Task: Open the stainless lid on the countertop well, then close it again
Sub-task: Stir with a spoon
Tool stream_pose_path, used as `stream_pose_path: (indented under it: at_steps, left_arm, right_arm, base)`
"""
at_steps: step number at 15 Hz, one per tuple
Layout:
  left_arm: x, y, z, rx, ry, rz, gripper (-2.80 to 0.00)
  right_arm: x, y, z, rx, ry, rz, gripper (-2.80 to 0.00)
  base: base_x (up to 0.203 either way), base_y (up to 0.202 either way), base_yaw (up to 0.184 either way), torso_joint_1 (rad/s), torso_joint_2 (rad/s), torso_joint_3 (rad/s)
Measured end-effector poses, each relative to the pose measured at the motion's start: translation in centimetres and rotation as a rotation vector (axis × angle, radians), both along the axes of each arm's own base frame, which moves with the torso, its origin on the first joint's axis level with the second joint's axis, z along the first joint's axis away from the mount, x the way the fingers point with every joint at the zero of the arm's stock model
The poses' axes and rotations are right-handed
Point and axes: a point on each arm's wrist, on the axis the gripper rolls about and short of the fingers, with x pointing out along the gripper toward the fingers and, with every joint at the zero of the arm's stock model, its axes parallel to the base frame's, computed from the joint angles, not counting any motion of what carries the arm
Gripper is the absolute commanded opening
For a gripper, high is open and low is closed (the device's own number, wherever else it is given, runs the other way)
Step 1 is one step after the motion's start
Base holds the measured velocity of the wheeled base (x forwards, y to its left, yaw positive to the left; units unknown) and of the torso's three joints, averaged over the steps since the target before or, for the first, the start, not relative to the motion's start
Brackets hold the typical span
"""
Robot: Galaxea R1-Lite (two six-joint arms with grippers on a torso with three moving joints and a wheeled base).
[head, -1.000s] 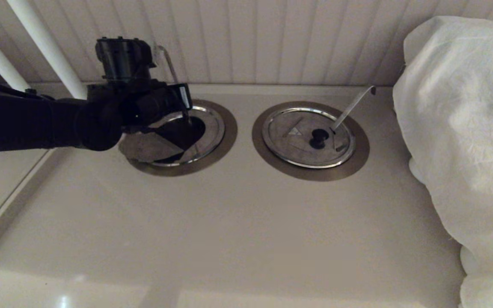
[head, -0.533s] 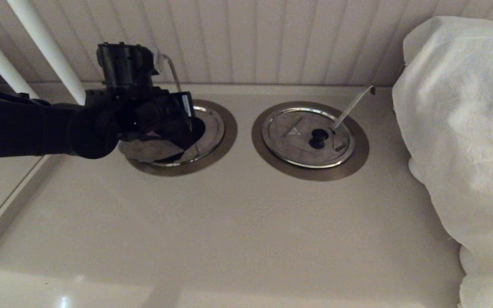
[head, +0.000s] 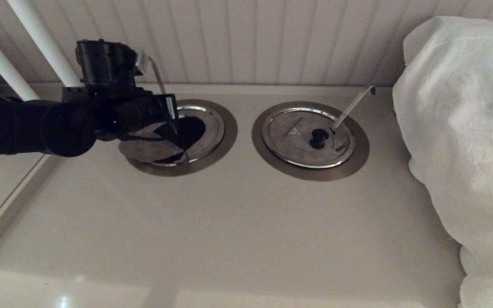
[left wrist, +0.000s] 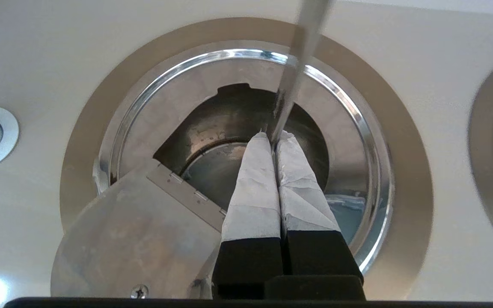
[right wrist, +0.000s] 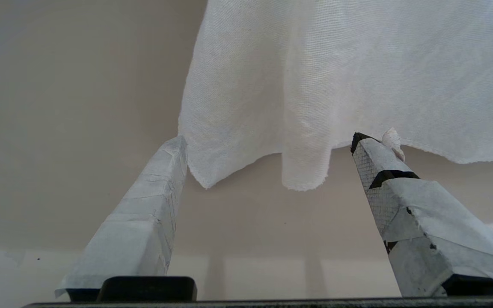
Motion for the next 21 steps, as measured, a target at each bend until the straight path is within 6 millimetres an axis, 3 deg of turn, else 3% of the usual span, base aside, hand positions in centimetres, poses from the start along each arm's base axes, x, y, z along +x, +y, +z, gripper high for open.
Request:
stream_pose_path:
  at_steps: [10, 16, 21]
  left_arm:
    - [2.2, -1.2, 0.9, -0.044, -0.058, 0.018, -2.80]
    - [0.8, -2.4, 0.0, -0.057, -0.012, -0.024, -2.80]
    - [-0.8, -0.7, -0.5, -0.048, 0.025, -0.016, -2.80]
  right_arm:
    - [0.0, 0.0, 0.0, 0.000, 0.000, -0.001, 0.00]
    - [0.0, 0.0, 0.0, 0.000, 0.000, 0.000, 0.00]
    - [0.0, 0.0, 0.0, 0.001, 0.000, 0.000, 0.00]
  base:
    - [0.000, 0.000, 0.000, 0.000, 0.00, 0.000]
    - [0.000, 0.000, 0.000, 0.000, 0.00, 0.000]
    - [0.000, 0.000, 0.000, 0.000, 0.00, 0.000]
